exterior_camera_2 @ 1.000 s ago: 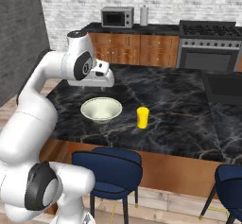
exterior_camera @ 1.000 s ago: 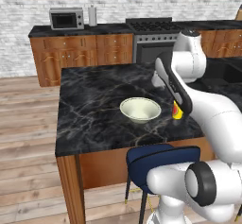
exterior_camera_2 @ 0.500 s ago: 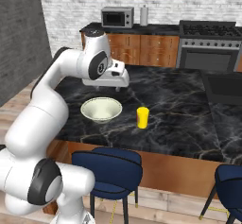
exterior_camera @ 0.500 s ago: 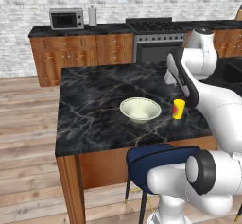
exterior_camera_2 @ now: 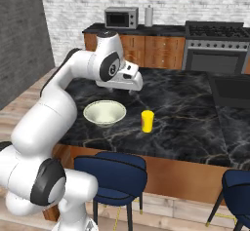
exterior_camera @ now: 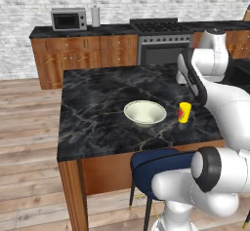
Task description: Place the cup inside the bowl on the dining table and move the bowl to any counter.
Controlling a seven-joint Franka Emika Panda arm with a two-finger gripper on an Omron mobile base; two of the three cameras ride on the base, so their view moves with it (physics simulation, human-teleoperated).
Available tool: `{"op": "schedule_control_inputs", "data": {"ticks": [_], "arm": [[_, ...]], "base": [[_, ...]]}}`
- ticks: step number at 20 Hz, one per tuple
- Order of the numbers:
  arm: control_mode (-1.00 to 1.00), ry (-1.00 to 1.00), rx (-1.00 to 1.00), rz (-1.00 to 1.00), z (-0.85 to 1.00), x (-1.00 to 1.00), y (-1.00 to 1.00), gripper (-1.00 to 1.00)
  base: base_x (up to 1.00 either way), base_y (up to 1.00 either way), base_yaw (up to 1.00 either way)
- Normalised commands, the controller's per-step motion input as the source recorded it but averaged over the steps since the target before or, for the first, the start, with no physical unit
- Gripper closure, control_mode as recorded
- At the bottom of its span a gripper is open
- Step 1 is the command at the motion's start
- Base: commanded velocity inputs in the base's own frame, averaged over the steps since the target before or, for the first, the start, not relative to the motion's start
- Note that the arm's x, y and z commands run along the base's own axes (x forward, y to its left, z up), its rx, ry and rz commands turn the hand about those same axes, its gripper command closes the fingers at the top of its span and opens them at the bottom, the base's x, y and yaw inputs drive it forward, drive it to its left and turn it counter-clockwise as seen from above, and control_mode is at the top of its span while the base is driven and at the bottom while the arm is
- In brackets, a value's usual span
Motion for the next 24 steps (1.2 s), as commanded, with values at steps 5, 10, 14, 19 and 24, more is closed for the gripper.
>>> {"op": "schedule_control_inputs", "data": {"ticks": [5, 10, 14, 19, 24], "arm": [[-1.0, -0.02, 0.0, -0.13, -0.01, 0.06, -0.29, -1.0], [-1.0, 0.0, 0.0, -0.01, -0.01, 0.16, -0.27, -1.0], [-1.0, -0.06, 0.01, 0.01, -0.06, 0.27, -0.31, -1.0], [-1.0, -0.1, 0.06, 0.08, -0.06, 0.23, -0.35, -1.0], [-1.0, -0.07, 0.05, 0.08, -0.09, 0.21, -0.31, -1.0]], "base": [[0.0, 0.0, 0.0], [0.0, 0.0, 0.0], [0.0, 0.0, 0.0], [0.0, 0.0, 0.0], [0.0, 0.0, 0.0]]}}
